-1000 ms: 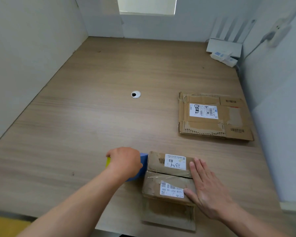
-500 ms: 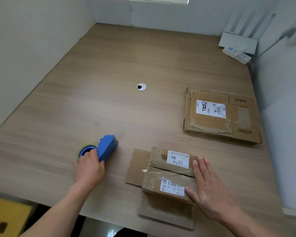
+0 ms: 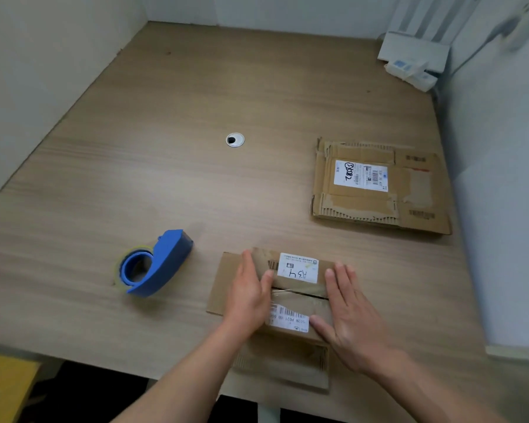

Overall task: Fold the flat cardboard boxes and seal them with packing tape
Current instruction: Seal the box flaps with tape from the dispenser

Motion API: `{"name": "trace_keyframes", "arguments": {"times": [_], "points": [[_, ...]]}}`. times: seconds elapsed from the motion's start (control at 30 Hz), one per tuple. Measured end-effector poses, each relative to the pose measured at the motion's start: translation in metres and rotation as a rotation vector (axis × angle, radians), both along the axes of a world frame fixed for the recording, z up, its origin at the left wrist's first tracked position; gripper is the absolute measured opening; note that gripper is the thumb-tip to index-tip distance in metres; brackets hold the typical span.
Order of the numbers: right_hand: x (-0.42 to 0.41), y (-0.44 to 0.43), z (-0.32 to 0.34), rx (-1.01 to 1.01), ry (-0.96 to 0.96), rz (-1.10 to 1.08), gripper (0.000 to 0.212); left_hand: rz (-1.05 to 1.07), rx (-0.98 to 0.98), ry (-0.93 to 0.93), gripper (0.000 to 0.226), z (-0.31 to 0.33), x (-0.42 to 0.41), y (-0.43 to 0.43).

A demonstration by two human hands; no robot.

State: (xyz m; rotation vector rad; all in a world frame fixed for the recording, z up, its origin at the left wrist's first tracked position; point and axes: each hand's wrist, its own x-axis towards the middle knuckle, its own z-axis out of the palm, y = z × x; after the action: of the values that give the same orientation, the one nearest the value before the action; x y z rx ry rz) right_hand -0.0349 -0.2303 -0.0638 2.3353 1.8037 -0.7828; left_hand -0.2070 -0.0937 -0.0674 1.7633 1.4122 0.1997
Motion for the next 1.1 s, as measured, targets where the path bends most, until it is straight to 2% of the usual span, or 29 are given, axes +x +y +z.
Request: {"name": "trace_keyframes", "arguments": {"times": [0.1, 0.27, 0.33, 0.47, 0.57, 0.7, 0.77, 0.83, 0.93, 1.0, 1.1], "points": [[0.002, -0.002, -0.006, 0.062, 0.062, -0.029, 0.096, 0.078, -0.131, 0.011, 0.051, -0.008, -0.001, 0.014], [0.003, -0.003, -0.015, 0.14, 0.167, -0.073, 0.099, 0.063, -0.152, 0.002, 0.043, -0.007, -0.001, 0.015], [0.005, -0.004, -0.014, 0.132, 0.145, -0.064, 0.1, 0.041, -0.085, 0.077, 0.054, -0.005, 0.0, 0.013], [0.006, -0.006, -0.01, 0.128, 0.051, -0.034, 0.093, -0.067, 0.216, 0.328, 0.082, 0.003, 0.001, -0.022], [0.003, -0.004, -0.005, 0.192, -0.007, -0.025, 0.091, -0.078, 0.231, 0.373, 0.081, 0.003, 0.001, -0.044], [0.01, 0.02, 0.004, 0.339, -0.026, -0.12, 0.076, -0.048, 0.202, 0.365, 0.083, -0.002, 0.002, -0.038], [0.012, 0.033, 0.0, 0.294, 0.031, -0.174, 0.077, -0.058, 0.208, 0.358, 0.082, -0.002, 0.0, -0.039], [0.012, 0.038, -0.009, 0.259, 0.169, -0.229, 0.081, -0.061, 0.205, 0.326, 0.077, -0.004, -0.002, -0.038], [0.008, 0.032, -0.016, 0.334, 0.311, -0.362, 0.087, -0.076, 0.2, 0.257, 0.066, -0.003, -0.004, -0.031], [0.005, 0.024, -0.021, 0.407, 0.365, -0.471, 0.077, -0.151, 0.202, 0.276, 0.063, -0.001, -0.004, -0.022], [0.001, 0.014, -0.026, 0.481, 0.45, -0.683, 0.047, -0.335, 0.27, 0.386, 0.064, 0.002, 0.004, 0.0]]}}
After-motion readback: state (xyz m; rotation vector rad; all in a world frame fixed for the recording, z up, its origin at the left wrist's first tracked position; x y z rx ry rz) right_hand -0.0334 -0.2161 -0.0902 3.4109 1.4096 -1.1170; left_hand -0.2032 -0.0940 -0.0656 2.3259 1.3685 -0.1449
